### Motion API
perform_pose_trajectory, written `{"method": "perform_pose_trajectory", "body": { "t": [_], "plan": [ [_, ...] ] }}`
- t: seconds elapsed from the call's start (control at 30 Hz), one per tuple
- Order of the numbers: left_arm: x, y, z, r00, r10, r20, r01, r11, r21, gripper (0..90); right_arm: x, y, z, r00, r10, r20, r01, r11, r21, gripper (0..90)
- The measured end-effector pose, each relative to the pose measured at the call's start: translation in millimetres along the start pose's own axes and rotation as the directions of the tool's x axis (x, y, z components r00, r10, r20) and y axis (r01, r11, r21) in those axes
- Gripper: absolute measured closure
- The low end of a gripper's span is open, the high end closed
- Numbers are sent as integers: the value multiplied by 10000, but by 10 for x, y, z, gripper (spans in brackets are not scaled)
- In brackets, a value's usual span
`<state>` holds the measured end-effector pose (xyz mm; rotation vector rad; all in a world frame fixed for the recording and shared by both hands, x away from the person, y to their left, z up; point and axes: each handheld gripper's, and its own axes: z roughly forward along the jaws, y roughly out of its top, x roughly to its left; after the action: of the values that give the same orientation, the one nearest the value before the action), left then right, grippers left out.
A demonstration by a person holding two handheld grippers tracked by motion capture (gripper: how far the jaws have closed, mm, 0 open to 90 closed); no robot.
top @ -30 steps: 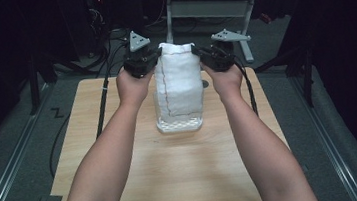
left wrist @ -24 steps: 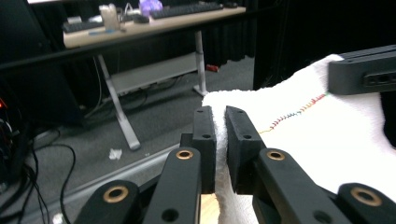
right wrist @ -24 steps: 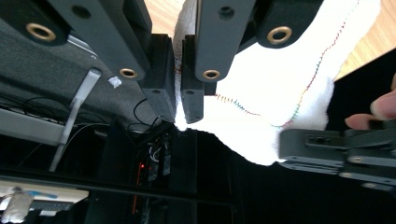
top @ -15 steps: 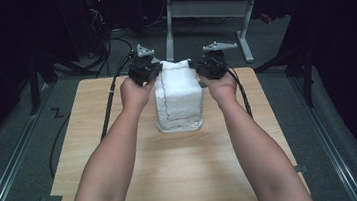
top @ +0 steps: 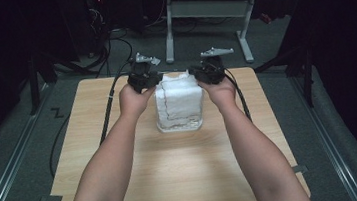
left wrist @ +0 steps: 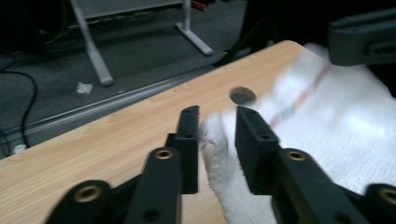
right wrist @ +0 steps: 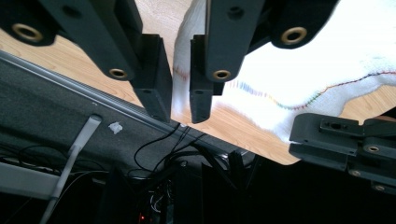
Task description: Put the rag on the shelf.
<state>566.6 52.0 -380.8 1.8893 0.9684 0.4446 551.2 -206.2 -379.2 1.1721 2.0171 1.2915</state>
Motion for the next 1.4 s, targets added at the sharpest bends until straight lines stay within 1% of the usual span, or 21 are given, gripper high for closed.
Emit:
{"method": "perform_pose_trajectory", "body": {
  "t": [0.07,0.2,0.33,0.47,0.57,0.6,0.63,0.67,0.7,0.73,0.8,0.93,0.97,1.0,1.03,1.13,1.2,1.23,1.27,1.33,1.4],
  "plan": [
    [25,2,-29,9999,-152,-55,151,9997,-190,689,-19,6,-10,10000,16,65,-16,10000,-69,776],
    [49,-15,-94,9995,-137,-270,127,9993,-351,658,-41,10,-36,9999,7,169,-6,10000,-56,743],
    [83,-32,-285,9997,-184,-175,172,9977,-651,647,-42,-11,-134,9996,-182,223,185,9997,-172,675],
    [80,-124,-435,9988,-13,-489,-23,9973,-739,632,-52,-63,-302,9984,-384,419,399,9985,-364,636],
    [86,-241,-546,9988,-201,-444,162,9960,-880,632,-57,-107,-446,9981,-376,496,402,9979,-516,630],
    [81,-270,-577,9989,-227,-399,192,9960,-874,632,-56,-131,-504,9976,-420,550,451,9973,-572,626],
    [72,-305,-620,9989,-375,-267,350,9955,-883,634,-55,-147,-539,9974,-427,574,459,9974,-562,622],
    [42,-360,-686,9989,-419,-202,396,9939,-1027,635,-54,-170,-585,9973,-429,594,462,9973,-562,615],
    [22,-395,-727,9992,-338,-221,311,9929,-1147,635,-51,-206,-643,9980,-340,524,373,9973,-636,603],
    [-15,-454,-796,9991,-169,-395,123,9935,-1132,635,-49,-229,-679,9986,-258,472,290,9972,-696,598],
    [-47,-526,-879,9992,-101,-388,53,9926,-1210,634,-31,-291,-772,9991,-125,410,159,9964,-831,583],
    [-112,-679,-1081,9989,28,-471,-97,9888,-1488,631,76,-419,-978,9972,-514,540,565,9936,-978,565],
    [-133,-725,-1129,9981,129,-598,-217,9887,-1484,627,103,-445,-1017,9964,-624,573,680,9925,-1014,563],
    [-160,-797,-1187,9970,231,-743,-344,9873,-1549,622,142,-484,-1069,9953,-744,615,808,9907,-1091,557],
    [-175,-844,-1220,9968,271,-755,-385,9871,-1553,614,192,-536,-1132,9943,-841,661,913,9891,-1151,553],
    [-247,-1075,-1354,9942,657,-850,-776,9864,-1452,600,304,-653,-1261,9925,-1029,653,1106,9857,-1274,537],
    [-278,-1204,-1421,9931,785,-868,-901,9862,-1386,598,387,-744,-1339,9906,-1198,662,1276,9835,-1285,527],
    [-299,-1301,-1466,9945,722,-761,-821,9874,-1351,592,425,-790,-1373,9900,-1268,624,1339,9830,-1257,523],
    [-314,-1364,-1490,9960,621,-639,-703,9883,-1354,590,477,-846,-1403,9867,-1485,669,1554,9812,-1142,519],
    [-378,-1556,-1542,9988,447,-191,-466,9926,-1125,579,560,-938,-1435,9794,-1831,846,1910,9768,-969,509],
    [-439,-1702,-1585,9990,444,-12,-443,9937,-1033,568,636,-1056,-1455,9777,-1929,825,1996,9764,-819,504]
  ]
}}
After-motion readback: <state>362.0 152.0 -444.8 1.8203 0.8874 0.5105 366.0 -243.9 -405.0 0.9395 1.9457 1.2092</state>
